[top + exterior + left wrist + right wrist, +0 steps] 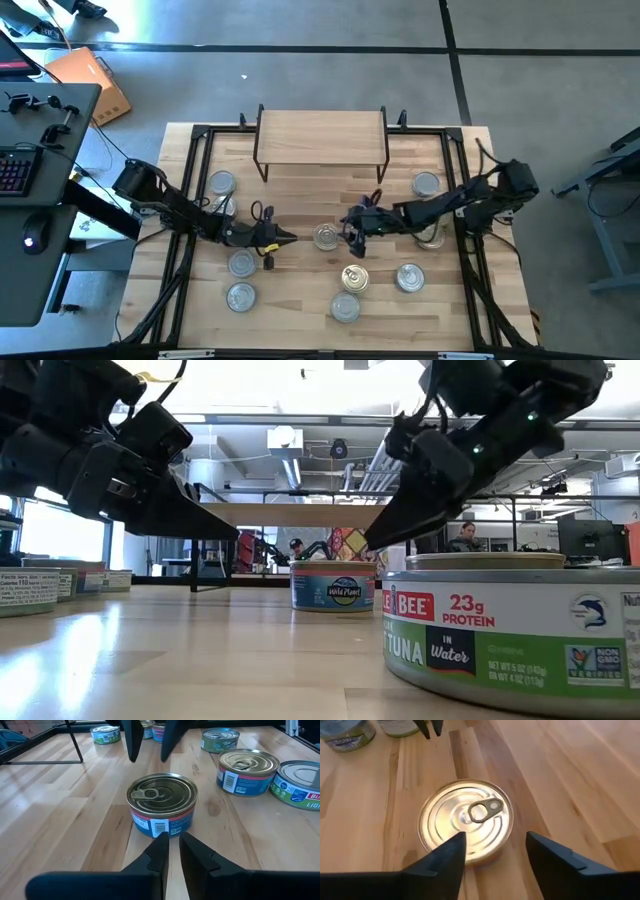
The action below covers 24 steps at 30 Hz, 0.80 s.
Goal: Stack canned seafood by type on shelf
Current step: Put the blue and pink tuna can on the shelf
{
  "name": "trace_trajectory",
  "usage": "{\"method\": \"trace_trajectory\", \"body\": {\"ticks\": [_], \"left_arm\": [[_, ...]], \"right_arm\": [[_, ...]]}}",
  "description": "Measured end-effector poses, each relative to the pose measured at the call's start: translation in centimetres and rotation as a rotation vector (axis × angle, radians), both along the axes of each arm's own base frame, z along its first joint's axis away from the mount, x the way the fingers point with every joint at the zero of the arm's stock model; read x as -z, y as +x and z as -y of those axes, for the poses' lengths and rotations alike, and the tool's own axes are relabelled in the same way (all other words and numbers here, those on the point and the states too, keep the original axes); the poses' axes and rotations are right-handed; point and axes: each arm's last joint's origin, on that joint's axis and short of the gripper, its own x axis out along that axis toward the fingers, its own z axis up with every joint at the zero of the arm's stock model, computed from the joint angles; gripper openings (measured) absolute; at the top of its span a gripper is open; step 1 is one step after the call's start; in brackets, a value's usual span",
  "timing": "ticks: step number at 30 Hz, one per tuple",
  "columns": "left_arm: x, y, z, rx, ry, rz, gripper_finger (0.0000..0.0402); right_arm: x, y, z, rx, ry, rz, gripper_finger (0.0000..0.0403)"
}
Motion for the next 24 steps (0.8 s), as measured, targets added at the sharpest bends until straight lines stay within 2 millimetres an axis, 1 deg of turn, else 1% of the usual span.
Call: {"method": "trace_trajectory", "body": {"ticks": [2,5,12,17,24], "left_arm": [[0.0,0.0,0.0,0.0,0.0,0.0,0.004],[0.0,0.0,0.0,0.001,0.0,0.0,0.004],[0.0,0.0,0.0,0.001,0.0,0.0,0.004],[0.0,0.0,0.0,0.002,0.002,0.0,0.004],[0.0,0.0,0.0,0.01,0.025,-0.005,0.004]], "right_arm": [[0.4,0.6,0.1,0.007,-0.002,-0.006,0.0218],[0.7,1.6,0.2,0.022,-0.009,-0.007,0.022],[1.3,3.9,0.2,0.05,-0.04,-0.062,0.0199],[1.2,4.1,1.2,0.128,0.049,-0.107,0.0166],[1.4,4.0,3.2,0.228,0.289,-0.114,0.0101]]}}
